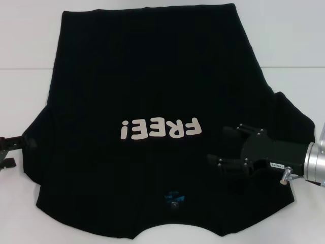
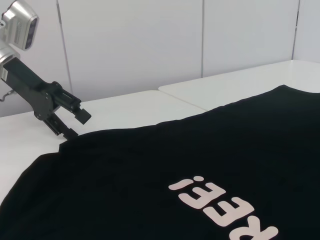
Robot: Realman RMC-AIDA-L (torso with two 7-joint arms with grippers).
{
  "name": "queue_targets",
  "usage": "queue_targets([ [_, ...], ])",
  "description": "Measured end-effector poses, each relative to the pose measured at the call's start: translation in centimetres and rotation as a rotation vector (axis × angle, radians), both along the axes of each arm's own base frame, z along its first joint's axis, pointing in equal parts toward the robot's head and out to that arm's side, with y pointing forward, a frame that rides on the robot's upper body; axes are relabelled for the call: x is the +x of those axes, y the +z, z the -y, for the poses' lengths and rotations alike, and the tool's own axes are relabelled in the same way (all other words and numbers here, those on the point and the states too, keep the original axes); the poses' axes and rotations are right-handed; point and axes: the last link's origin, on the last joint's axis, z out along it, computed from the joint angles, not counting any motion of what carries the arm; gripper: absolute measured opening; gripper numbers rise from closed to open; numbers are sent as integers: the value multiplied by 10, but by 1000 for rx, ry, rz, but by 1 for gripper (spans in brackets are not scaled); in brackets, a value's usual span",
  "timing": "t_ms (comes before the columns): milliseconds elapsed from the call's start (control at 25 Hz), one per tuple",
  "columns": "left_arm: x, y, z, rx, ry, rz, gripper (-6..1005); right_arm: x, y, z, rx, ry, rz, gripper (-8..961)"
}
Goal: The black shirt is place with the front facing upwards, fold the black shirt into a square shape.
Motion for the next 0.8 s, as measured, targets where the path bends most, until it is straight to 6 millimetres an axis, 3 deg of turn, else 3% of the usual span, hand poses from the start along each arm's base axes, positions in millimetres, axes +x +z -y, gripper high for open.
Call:
queue_targets([
  [800,6,-15,-2,-40,5,27,878,-1,0,1,-6,7,-5,941],
])
